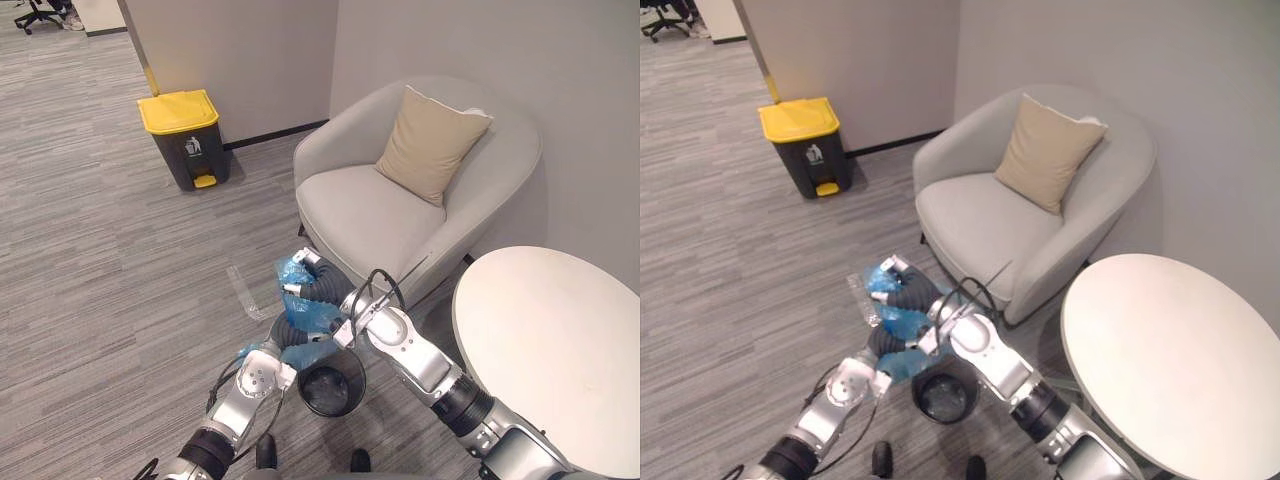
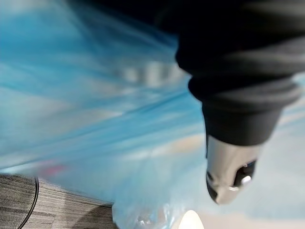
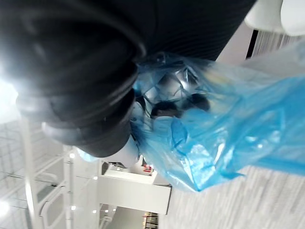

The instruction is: Gather rubbish on tea table into small bin, then transfer packed bag to large trash can.

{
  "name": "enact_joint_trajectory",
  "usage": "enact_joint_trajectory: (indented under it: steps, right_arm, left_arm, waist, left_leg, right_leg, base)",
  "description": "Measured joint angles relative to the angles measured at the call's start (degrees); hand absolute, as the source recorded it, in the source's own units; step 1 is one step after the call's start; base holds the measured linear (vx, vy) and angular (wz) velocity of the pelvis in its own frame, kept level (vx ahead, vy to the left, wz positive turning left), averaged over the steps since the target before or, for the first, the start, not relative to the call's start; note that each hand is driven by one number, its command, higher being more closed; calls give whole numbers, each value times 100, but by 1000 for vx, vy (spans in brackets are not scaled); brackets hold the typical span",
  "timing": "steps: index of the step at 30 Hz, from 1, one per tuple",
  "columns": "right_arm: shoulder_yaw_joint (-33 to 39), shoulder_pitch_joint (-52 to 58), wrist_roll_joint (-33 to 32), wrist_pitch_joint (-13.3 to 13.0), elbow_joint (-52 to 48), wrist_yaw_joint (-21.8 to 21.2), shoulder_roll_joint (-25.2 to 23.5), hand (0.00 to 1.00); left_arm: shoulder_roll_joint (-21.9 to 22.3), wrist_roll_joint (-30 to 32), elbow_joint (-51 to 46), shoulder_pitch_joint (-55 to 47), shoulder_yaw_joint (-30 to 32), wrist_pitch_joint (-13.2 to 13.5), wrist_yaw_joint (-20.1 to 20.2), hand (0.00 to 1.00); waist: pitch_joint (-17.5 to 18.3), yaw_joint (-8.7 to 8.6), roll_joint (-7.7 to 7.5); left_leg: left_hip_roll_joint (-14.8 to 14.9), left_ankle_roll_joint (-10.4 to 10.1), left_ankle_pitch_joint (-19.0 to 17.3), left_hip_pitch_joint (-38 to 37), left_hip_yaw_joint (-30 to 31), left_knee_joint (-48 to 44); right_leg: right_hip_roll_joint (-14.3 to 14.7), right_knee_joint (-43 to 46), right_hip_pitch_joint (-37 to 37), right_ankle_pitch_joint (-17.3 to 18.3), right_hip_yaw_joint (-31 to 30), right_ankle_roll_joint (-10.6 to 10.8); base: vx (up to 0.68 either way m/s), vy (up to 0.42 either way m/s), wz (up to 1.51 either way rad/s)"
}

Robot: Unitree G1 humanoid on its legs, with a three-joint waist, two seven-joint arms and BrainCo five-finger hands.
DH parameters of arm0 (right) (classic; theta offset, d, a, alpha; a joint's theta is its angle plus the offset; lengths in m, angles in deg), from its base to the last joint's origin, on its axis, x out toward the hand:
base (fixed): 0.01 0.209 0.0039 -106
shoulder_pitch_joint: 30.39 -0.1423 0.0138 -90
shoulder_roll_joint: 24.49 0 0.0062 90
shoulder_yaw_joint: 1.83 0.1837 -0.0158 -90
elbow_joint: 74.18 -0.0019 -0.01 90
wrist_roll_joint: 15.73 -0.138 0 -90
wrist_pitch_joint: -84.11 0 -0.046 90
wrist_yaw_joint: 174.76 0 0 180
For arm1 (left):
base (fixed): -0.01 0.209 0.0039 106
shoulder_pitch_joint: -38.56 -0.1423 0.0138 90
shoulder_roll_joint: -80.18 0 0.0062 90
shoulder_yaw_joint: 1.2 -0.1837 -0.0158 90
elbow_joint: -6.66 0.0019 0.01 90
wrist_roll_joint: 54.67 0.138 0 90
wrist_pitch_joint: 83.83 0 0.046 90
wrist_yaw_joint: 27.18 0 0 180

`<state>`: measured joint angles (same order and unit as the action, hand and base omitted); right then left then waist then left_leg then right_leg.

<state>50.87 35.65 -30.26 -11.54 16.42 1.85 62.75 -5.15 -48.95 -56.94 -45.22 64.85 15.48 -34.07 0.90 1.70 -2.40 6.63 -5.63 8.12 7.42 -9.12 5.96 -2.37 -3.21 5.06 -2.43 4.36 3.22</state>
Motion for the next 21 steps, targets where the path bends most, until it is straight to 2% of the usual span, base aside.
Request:
enact_joint_trajectory:
  steps: [5,10,18,19,21]
  right_arm:
    - [-331,3,-78,48,14,142,-169,100]
    - [-336,3,-345,47,14,235,-250,100]
    - [-333,66,-370,43,14,189,-259,100]
    - [-316,116,-368,25,13,181,-270,0]
    - [-209,308,-344,5,13,154,-382,0]
  left_arm:
    - [372,221,865,567,-272,-132,-244,100]
    - [367,220,1072,757,-296,-150,-431,100]
    - [369,136,1127,712,-193,-231,-436,100]
    - [366,98,1111,675,-170,-239,-437,100]
    - [355,22,1046,546,-123,-245,-433,100]
  waist:
    - [4,-22,-4]
    - [21,-166,-16]
    - [24,-178,-14]
    - [24,-179,-13]
    - [25,-186,-13]
  left_leg:
    - [12,-16,-3,-22,-23,1]
    - [23,-17,-4,-49,-117,-1]
    - [36,-34,-17,-61,-125,0]
    - [37,-35,-18,-62,-125,0]
    - [40,-37,-19,-61,-125,0]
  right_leg:
    - [2,-1,-2,-4,-29,-6]
    - [14,0,9,-22,-127,-5]
    - [31,-5,45,-46,-187,-4]
    - [31,-5,45,-46,-187,-5]
    - [28,-5,47,-46,-188,-5]
  base:
    - [0,1,-3]
    - [7,0,-10]
    - [3,-1,-3]
    - [0,0,0]
    - [0,0,0]
